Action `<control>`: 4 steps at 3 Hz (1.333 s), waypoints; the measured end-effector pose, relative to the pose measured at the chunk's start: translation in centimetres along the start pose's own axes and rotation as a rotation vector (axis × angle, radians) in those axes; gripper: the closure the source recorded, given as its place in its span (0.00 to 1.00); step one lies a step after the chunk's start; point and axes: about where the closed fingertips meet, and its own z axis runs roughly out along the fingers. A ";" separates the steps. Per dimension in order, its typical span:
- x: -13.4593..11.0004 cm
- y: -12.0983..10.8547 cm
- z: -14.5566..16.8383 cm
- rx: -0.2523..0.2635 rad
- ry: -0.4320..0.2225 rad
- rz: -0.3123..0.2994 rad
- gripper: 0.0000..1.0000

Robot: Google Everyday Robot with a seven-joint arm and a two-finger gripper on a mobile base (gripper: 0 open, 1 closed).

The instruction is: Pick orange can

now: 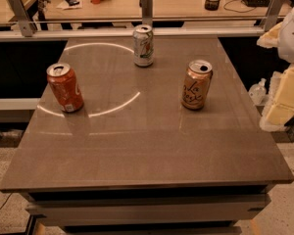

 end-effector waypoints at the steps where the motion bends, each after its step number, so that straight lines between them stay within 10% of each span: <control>1: 0.0 0.0 0.0 0.000 0.000 0.000 0.00; 2: 0.2 -0.3 -0.2 0.010 -0.068 0.060 0.00; 4: 4.5 -2.5 3.3 0.070 -0.402 0.261 0.00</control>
Offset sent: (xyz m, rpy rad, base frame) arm 0.0071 -0.0111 0.0037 0.2356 -0.0365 -0.1236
